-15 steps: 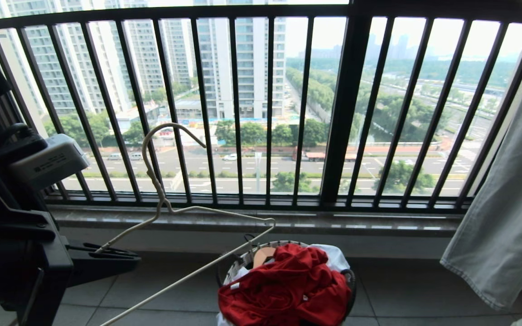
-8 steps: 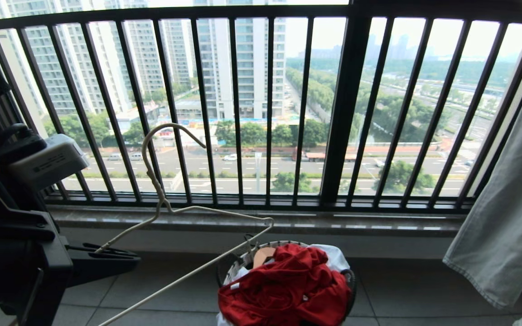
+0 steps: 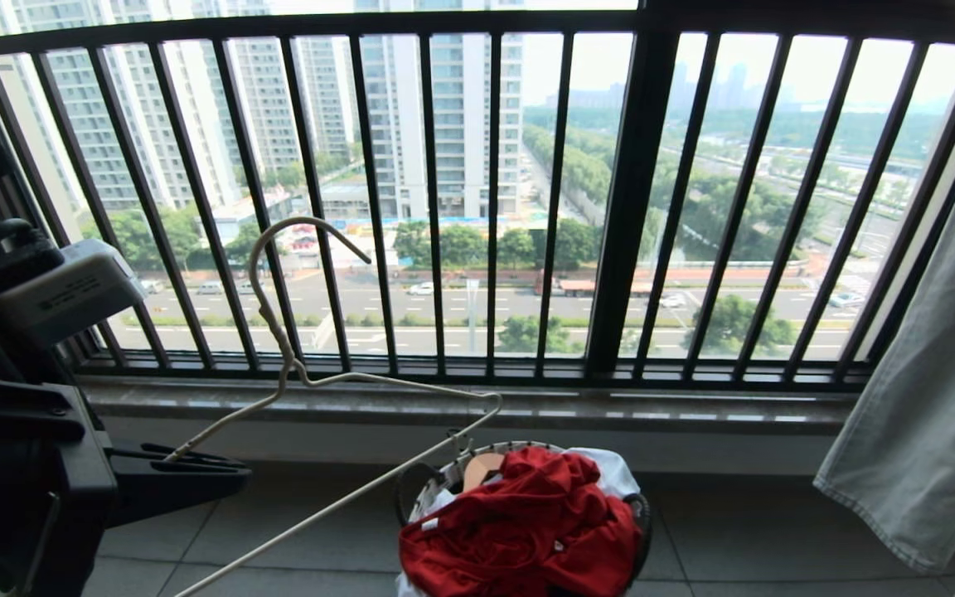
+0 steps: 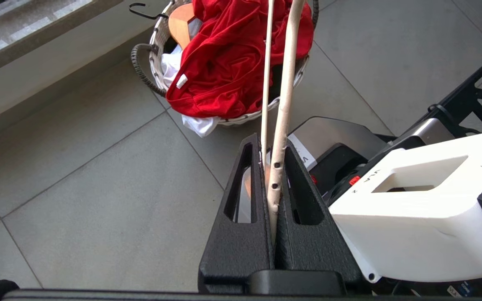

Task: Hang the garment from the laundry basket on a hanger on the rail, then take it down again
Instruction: Pick up clothes from the basket

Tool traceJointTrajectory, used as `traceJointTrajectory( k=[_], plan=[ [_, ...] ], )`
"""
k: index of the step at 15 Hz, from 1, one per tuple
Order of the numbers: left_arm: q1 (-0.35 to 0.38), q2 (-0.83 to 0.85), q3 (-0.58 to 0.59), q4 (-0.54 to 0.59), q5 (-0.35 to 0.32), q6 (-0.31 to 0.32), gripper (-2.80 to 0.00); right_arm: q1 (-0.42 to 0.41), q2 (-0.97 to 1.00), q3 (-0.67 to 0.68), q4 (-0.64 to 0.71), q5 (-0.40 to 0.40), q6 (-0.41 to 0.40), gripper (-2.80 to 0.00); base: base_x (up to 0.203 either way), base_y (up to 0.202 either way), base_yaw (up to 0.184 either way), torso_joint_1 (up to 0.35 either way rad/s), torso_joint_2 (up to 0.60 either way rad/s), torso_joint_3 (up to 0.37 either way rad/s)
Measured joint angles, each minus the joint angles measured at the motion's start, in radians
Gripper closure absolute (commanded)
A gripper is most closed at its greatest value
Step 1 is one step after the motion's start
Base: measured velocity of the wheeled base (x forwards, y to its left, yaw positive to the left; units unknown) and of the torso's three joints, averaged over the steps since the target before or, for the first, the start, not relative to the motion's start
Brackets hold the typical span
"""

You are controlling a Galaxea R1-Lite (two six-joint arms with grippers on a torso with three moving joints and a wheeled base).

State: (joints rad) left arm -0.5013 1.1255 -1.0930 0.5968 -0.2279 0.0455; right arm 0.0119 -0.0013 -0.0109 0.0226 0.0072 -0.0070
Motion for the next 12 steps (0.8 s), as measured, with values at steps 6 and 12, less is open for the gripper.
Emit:
traceJointTrajectory(
  k=[6, 12],
  plan=[
    [0.000, -0.008, 0.002, 0.000, -0.010, 0.000, 0.00, 0.000, 0.000, 0.000, 0.000, 0.000, 0.000, 0.00, 0.000, 0.000, 0.000, 0.000, -0.02, 0.002],
    [0.000, -0.022, 0.060, -0.088, -0.011, 0.010, 0.00, 0.000, 0.000, 0.000, 0.000, 0.000, 0.000, 0.00, 0.000, 0.000, 0.000, 0.001, 0.02, 0.001]
  ],
)
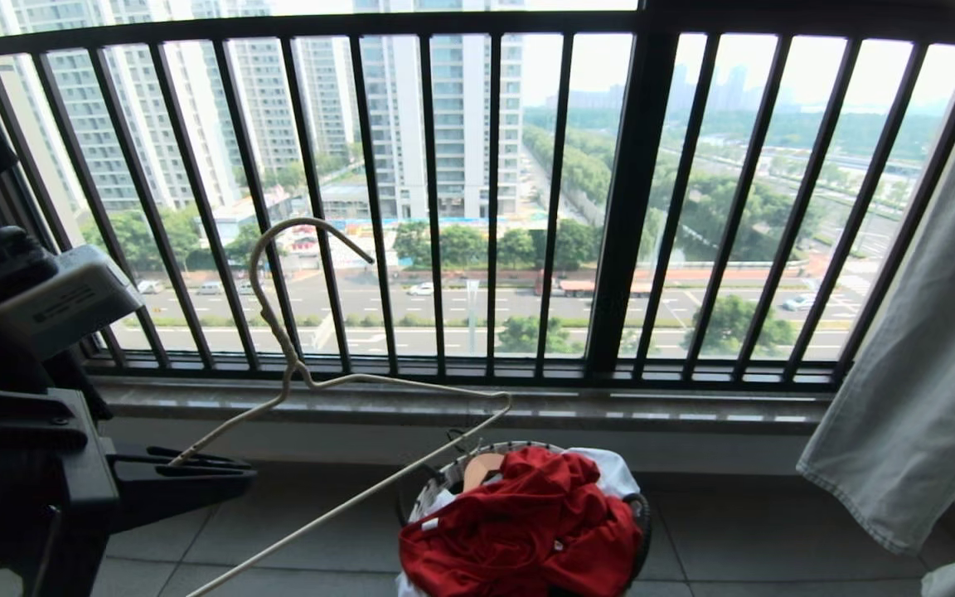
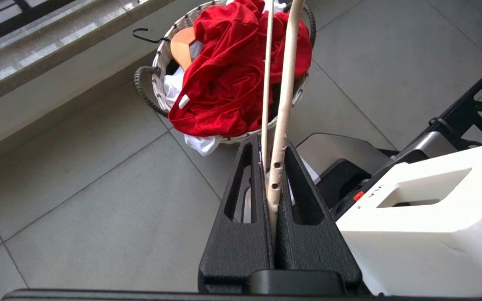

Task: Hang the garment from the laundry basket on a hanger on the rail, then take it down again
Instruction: Pick up clothes from the basket

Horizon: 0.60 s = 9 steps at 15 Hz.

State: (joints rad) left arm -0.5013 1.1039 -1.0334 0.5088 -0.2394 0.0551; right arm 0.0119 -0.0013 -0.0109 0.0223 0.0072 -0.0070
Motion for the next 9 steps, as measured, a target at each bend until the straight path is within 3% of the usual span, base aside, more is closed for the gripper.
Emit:
traceJointTrajectory(
  k=[2, 7, 9],
  plan=[
    [0.000, -0.011, 0.032, -0.072, 0.002, 0.000, 0.00, 0.000, 0.000, 0.000, 0.000, 0.000, 0.000, 0.00, 0.000, 0.000, 0.000, 0.000, 0.00, 0.000],
    [0.000, -0.021, 0.043, -0.072, 0.002, -0.002, 0.00, 0.000, 0.000, 0.001, 0.000, 0.000, 0.001, 0.00, 0.000, 0.000, 0.000, 0.000, 0.00, 0.000],
    [0.000, -0.020, 0.041, -0.071, 0.006, -0.001, 0.00, 0.000, 0.000, 0.001, 0.000, 0.000, 0.001, 0.00, 0.000, 0.000, 0.000, 0.002, 0.00, -0.164]
  ],
)
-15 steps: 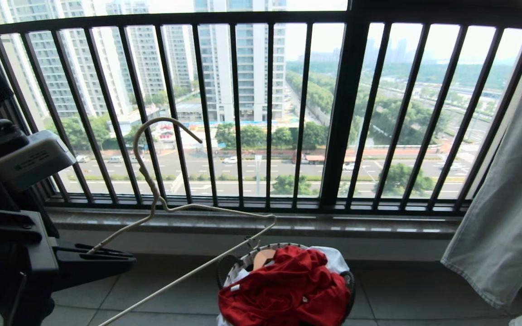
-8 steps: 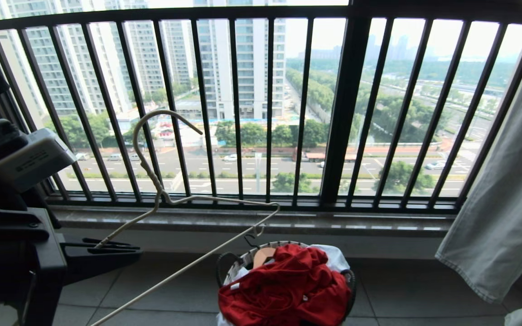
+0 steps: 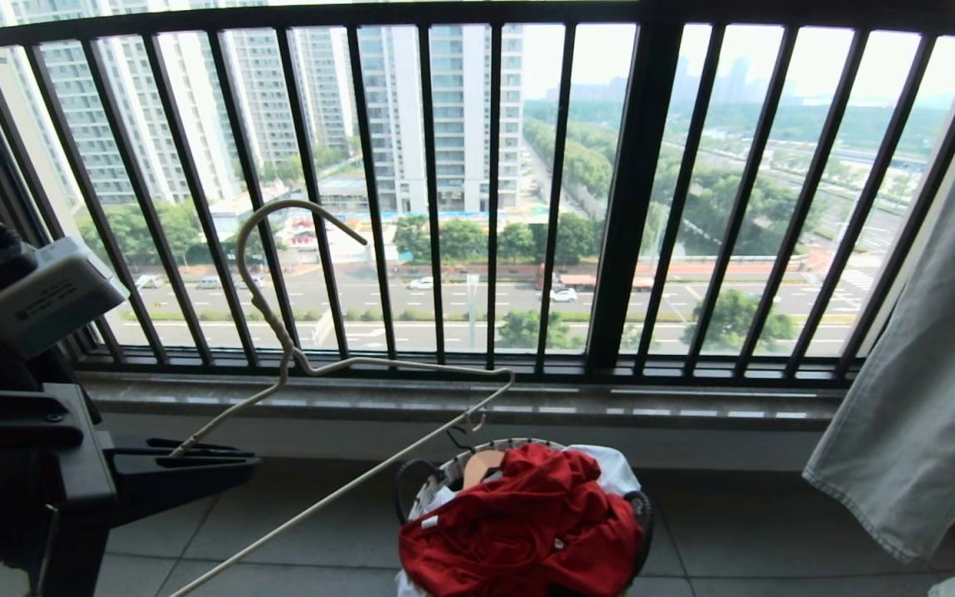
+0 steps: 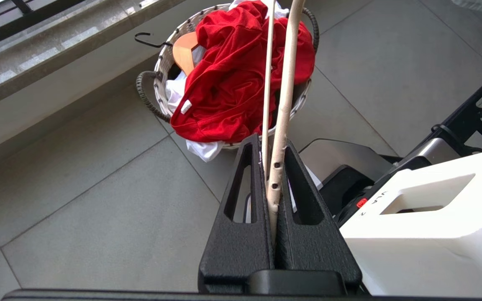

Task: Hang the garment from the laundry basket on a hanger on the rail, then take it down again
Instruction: Pick up clothes from the basket

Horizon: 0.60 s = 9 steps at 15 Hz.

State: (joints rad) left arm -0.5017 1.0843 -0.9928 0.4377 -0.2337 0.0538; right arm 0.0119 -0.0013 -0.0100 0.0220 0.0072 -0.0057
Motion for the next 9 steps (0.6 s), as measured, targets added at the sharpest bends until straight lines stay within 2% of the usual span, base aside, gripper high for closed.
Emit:
traceJointTrajectory(
  k=[3, 6, 9],
  plan=[
    [0.000, 0.012, -0.011, 0.016, 0.003, -0.002, 0.00, 0.000, 0.000, 0.000, 0.000, 0.000, 0.000, 0.00, 0.000, 0.000, 0.000, 0.006, 0.00, -0.187],
    [0.000, 0.023, -0.050, 0.101, 0.007, -0.002, 0.00, 0.000, 0.000, 0.000, 0.000, 0.000, 0.000, 0.00, 0.000, 0.000, 0.000, 0.004, 0.00, -0.191],
    [0.000, 0.026, -0.066, 0.114, 0.006, -0.002, 0.00, 0.000, 0.000, -0.001, 0.000, 0.000, 0.000, 0.00, 0.000, 0.000, 0.000, 0.005, 0.00, -0.197]
  ],
)
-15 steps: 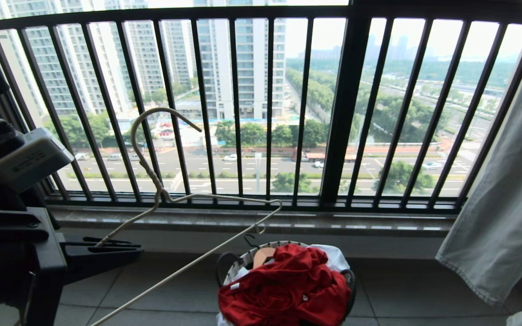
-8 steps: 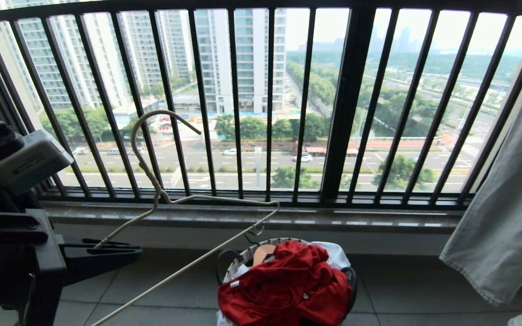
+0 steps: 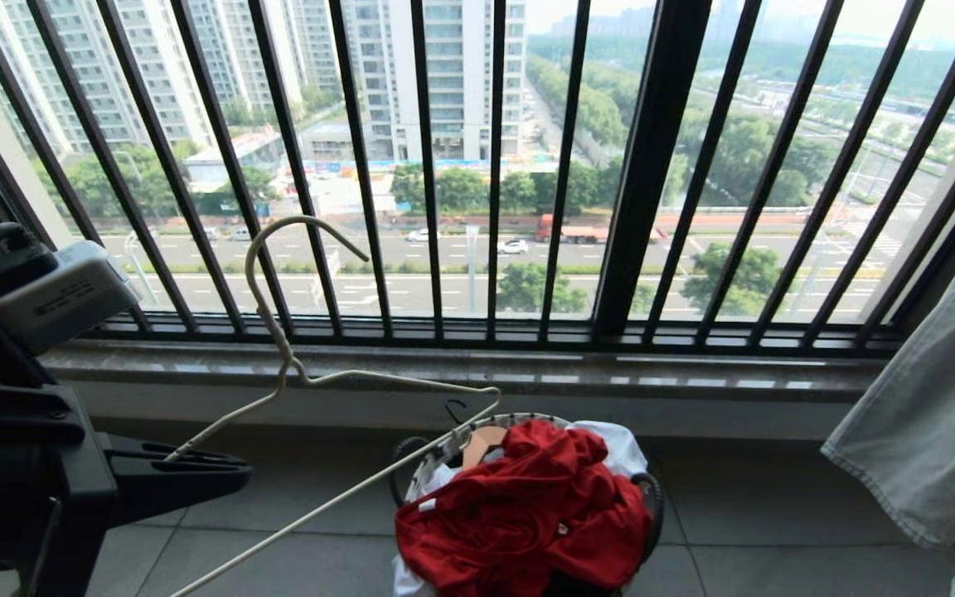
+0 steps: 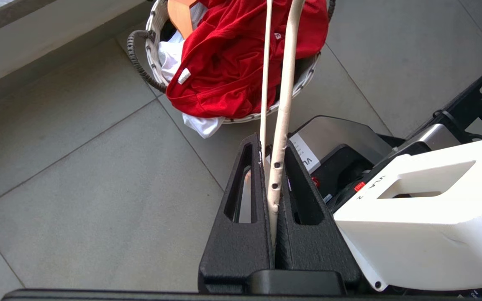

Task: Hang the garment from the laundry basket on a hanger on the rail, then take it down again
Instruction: Pick up clothes from the basket

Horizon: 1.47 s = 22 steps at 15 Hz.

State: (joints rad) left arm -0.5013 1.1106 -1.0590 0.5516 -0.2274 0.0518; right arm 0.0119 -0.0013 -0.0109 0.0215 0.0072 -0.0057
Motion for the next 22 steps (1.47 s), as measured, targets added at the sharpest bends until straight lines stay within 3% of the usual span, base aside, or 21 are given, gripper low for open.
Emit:
traceJointTrajectory(
  k=[22],
  plan=[
    [0.000, -0.015, -0.006, -0.007, 0.000, -0.002, 0.00, 0.000, 0.000, 0.000, 0.000, 0.000, 0.000, 0.00, 0.000, 0.000, 0.000, 0.004, 0.00, -0.198]
  ],
)
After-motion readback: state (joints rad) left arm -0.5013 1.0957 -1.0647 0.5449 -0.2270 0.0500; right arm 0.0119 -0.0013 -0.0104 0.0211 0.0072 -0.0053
